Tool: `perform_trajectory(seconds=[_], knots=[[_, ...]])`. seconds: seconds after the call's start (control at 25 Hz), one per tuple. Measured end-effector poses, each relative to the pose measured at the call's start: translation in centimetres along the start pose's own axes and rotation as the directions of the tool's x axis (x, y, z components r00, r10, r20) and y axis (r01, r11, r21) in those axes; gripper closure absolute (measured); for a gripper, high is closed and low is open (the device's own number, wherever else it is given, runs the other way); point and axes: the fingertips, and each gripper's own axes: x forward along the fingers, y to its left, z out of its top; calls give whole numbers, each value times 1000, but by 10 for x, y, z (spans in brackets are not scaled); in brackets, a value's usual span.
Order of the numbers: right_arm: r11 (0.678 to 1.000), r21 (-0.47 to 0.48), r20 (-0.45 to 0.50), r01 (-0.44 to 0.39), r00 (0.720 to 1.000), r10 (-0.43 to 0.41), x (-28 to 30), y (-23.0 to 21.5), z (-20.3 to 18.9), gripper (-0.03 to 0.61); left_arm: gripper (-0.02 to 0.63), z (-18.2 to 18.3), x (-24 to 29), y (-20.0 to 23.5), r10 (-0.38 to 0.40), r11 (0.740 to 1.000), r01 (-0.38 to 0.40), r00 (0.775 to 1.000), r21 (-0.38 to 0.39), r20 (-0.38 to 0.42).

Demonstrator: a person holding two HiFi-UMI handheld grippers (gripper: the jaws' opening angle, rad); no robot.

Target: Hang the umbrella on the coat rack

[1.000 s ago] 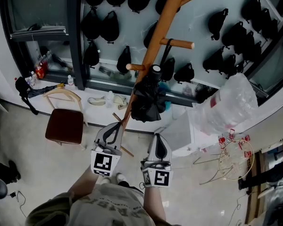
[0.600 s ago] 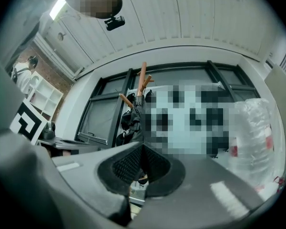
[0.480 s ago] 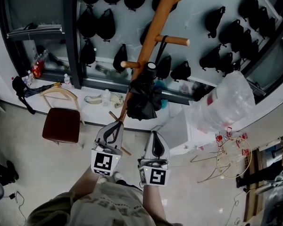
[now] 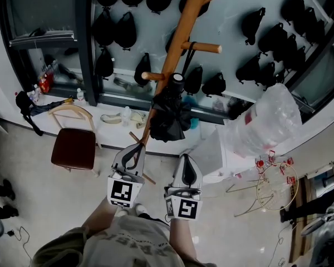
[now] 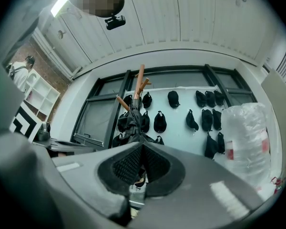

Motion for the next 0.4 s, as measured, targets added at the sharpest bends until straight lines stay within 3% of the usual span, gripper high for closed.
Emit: perform_trajectory(seconds=[0.4], knots=[[1000, -7, 0, -8, 1000, 8, 0, 1, 3, 580, 603, 2, 0, -2, -9, 1000, 9, 1000, 12, 2]])
